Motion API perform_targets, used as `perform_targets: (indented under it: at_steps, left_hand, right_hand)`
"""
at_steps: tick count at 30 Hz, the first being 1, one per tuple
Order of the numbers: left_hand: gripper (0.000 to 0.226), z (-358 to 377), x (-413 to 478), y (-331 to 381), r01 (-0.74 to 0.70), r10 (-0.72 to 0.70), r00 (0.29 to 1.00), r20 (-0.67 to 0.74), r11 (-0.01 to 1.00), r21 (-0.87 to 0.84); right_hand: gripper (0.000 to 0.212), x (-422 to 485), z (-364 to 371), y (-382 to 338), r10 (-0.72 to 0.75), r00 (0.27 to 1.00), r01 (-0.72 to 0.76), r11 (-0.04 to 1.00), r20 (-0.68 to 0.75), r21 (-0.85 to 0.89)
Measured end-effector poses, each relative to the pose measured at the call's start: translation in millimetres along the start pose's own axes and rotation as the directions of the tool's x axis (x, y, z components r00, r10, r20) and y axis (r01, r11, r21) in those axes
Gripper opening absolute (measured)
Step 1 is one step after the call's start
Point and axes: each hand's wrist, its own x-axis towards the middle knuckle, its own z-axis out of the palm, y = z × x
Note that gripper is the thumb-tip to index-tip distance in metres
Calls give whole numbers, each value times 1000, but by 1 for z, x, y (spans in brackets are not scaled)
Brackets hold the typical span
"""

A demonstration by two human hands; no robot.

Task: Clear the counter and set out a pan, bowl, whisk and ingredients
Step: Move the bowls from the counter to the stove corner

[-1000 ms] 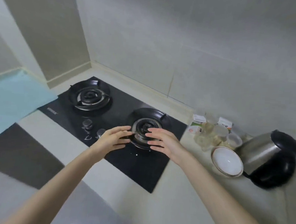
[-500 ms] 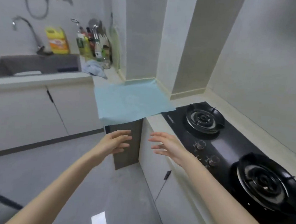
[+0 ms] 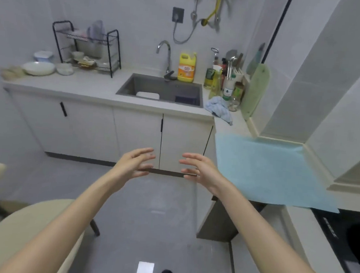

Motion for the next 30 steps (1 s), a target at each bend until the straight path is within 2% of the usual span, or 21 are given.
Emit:
perform_targets:
  at_steps: [11,20,30]
  left_hand:
    - [29,-118,153,57,-86,85,970,-228,996,5]
    - [30,-204,243,96,-79,21,894,-448,991,-110]
    - [26,-336,366,117,-83,-14,850,-527,984,-159]
  right_hand:
    - [25,223,79,-84,-31,973,42,998,228,-43]
    - [25,370,147,-157,-15,917,62,992,398,-106]
    - [24,531,257,-191,23,898,46,988,439,-146]
